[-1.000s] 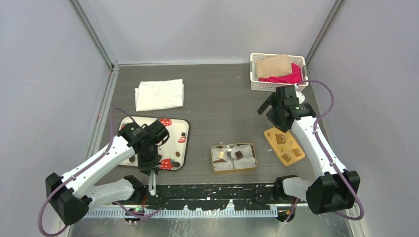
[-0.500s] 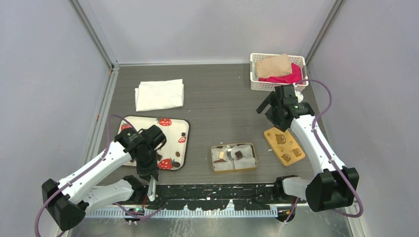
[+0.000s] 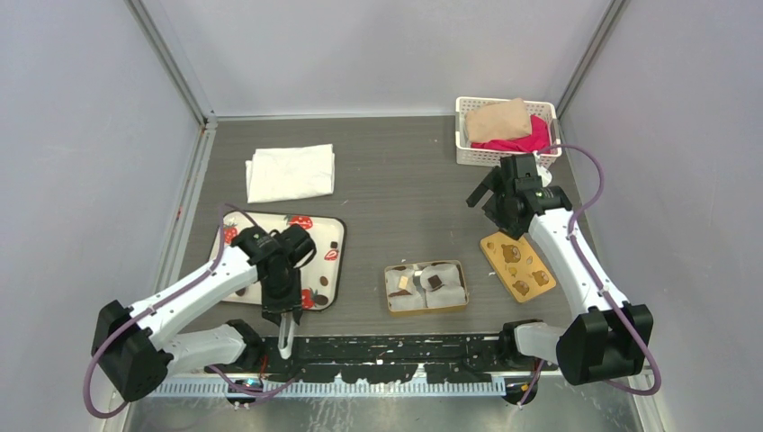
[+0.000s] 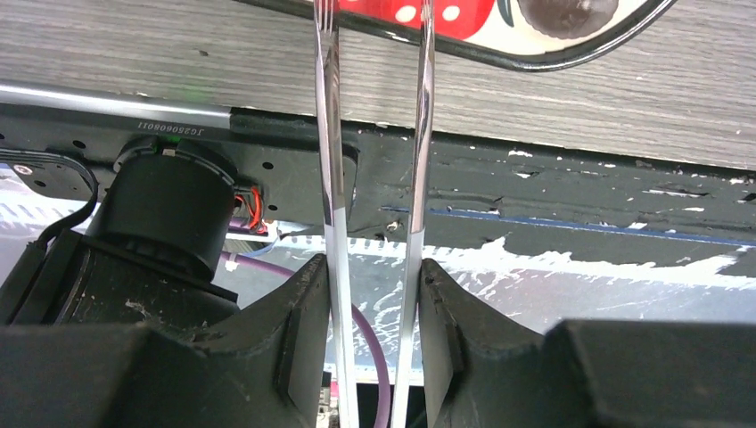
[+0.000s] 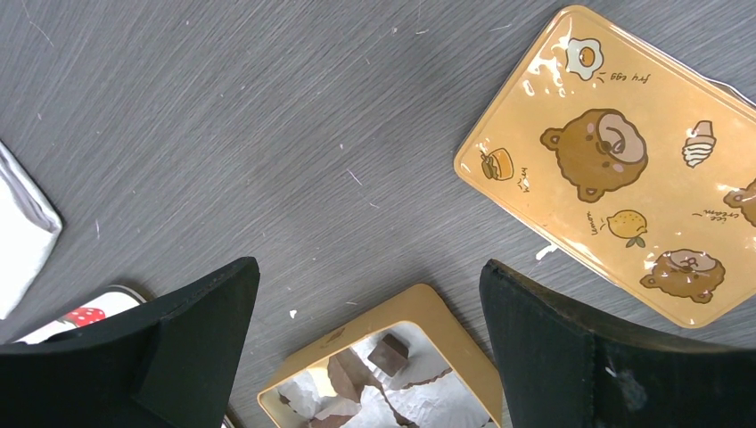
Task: Pack the chocolate
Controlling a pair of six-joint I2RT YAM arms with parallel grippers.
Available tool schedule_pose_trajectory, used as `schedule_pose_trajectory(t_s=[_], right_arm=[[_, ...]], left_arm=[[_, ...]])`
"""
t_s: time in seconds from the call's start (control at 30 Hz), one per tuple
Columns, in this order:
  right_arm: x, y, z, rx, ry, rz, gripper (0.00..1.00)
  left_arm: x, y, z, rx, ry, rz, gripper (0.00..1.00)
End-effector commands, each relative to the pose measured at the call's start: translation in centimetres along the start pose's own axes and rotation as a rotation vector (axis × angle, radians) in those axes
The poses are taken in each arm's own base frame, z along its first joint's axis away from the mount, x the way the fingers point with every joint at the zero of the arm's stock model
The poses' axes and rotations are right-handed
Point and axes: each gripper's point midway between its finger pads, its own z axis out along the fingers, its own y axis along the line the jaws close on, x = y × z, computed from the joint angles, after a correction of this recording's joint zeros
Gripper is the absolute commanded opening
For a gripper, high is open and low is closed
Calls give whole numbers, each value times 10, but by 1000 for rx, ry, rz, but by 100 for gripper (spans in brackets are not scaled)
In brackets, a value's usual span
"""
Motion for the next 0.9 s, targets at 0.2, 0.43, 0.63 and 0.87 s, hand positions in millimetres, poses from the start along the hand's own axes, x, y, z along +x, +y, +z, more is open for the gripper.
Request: schedule_pose_trajectory(t_s=[0.2, 0.43, 0.63, 0.87], right_arm=[[-15, 13, -2, -39, -40, -1, 99], [-16, 16, -1, -42, -38, -4, 99], [-18, 16, -1, -35, -39, -11, 99], [-18, 16, 0, -36, -37, -11, 99]], left_arm=[[-18, -2, 3, -54, -41, 6, 44], [-33, -11, 7, -55, -64, 22, 47], [-38, -8, 12, -66, -56, 32, 44], [-43, -14, 18, -53, -35, 95, 48]])
